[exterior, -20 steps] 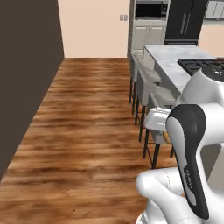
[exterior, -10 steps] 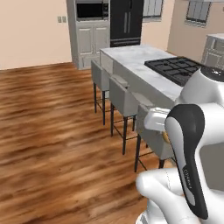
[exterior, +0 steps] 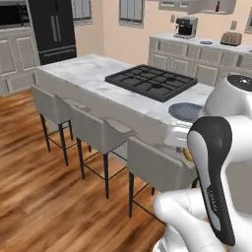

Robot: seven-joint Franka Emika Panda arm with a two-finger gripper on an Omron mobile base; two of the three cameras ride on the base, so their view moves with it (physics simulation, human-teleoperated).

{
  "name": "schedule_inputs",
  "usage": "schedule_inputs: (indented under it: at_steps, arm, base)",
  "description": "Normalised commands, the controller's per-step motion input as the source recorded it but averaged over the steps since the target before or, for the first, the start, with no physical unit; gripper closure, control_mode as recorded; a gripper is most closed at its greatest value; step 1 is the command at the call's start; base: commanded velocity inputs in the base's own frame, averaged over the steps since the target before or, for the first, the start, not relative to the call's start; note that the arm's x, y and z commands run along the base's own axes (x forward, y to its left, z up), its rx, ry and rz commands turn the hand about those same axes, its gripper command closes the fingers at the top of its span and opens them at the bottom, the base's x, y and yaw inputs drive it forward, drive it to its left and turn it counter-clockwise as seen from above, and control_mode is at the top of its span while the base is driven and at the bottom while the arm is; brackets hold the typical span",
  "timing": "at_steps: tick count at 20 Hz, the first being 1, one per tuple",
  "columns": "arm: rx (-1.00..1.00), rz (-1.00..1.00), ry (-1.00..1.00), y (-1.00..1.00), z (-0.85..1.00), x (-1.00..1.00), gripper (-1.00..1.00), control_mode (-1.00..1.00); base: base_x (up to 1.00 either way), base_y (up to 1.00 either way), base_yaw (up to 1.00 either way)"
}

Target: Move the hot dog bun to the plate on the dining table and place the condiment next to that plate. Then navigate to the fridge and take the sausage and place it on the plate as well.

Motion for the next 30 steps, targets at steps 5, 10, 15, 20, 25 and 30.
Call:
schedule_inputs:
  at_steps: [5, 10, 15, 20, 25, 30]
  arm:
    - [0.0, 0.0, 0.0, 0.0, 0.0, 0.0, 1.0, 1.0]
    - [0.0, 0.0, 0.0, 0.0, 0.0, 0.0, 1.0, 1.0]
    - [0.0, 0.0, 0.0, 0.0, 0.0, 0.0, 1.0, 1.0]
    - [0.0, 0.0, 0.0, 0.0, 0.0, 0.0, 1.0, 1.0]
    - [0.0, 0.0, 0.0, 0.0, 0.0, 0.0, 1.0, 1.0]
    - [0.0, 0.0, 0.0, 0.0, 0.0, 0.0, 1.0, 1.0]
  base:
    - [0.54, 0.67, -0.7]
    - [0.5, 0.69, -0.69]
    - [0.37, 0.72, -0.67]
    - [0.36, 0.74, -0.63]
    - [0.63, 0.6, -0.57]
    - [0.94, 0.1, -0.36]
